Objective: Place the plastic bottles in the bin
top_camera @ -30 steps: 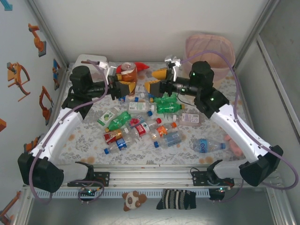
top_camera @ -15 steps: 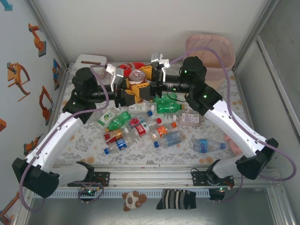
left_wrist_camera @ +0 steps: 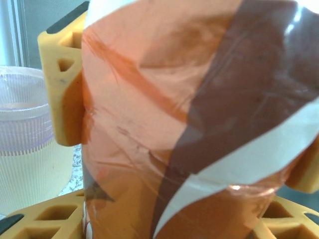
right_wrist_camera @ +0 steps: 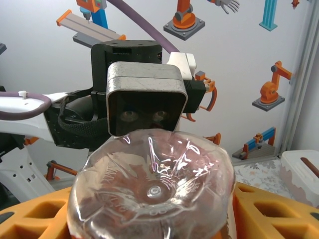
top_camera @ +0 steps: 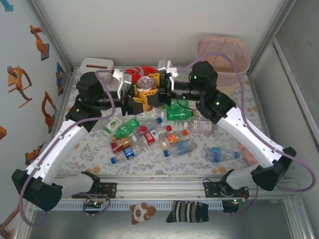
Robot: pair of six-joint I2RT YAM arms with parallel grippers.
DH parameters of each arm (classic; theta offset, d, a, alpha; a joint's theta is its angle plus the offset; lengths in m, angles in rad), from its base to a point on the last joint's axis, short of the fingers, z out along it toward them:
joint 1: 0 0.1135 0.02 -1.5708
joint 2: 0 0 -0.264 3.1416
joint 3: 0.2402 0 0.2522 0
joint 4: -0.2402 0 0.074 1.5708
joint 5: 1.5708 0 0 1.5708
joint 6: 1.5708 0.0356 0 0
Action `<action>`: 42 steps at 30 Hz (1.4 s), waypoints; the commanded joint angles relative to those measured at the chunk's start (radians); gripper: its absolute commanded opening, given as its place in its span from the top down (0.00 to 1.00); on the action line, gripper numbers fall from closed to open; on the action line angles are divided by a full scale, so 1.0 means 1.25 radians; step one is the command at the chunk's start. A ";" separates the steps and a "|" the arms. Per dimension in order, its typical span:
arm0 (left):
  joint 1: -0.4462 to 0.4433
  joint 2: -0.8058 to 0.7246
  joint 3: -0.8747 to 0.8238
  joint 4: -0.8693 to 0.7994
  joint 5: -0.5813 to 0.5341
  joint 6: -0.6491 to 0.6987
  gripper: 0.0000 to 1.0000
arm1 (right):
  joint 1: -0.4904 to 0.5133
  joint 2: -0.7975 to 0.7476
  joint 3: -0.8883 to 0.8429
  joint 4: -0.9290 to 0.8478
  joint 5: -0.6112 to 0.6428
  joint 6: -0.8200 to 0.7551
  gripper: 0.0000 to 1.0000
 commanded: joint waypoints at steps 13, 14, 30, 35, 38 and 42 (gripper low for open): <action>0.024 -0.060 -0.013 -0.159 -0.283 0.101 0.18 | -0.196 -0.074 0.042 -0.097 0.295 0.050 0.48; 0.027 -0.061 -0.019 -0.163 -0.297 0.099 0.18 | -0.233 -0.068 0.048 -0.102 0.310 0.068 0.48; 0.052 -0.046 -0.176 -0.046 -0.430 0.018 0.24 | -0.495 0.292 0.397 -0.281 0.495 0.170 0.49; 0.055 -0.051 -0.175 -0.050 -0.447 0.023 0.24 | -0.513 0.420 0.539 -0.369 0.479 0.160 0.49; 0.057 -0.051 -0.173 -0.067 -0.456 0.034 0.24 | -0.516 0.479 0.591 -0.447 0.483 0.144 0.49; 0.059 -0.046 -0.176 -0.084 -0.469 0.044 0.25 | -0.522 0.553 0.635 -0.546 0.466 0.134 0.49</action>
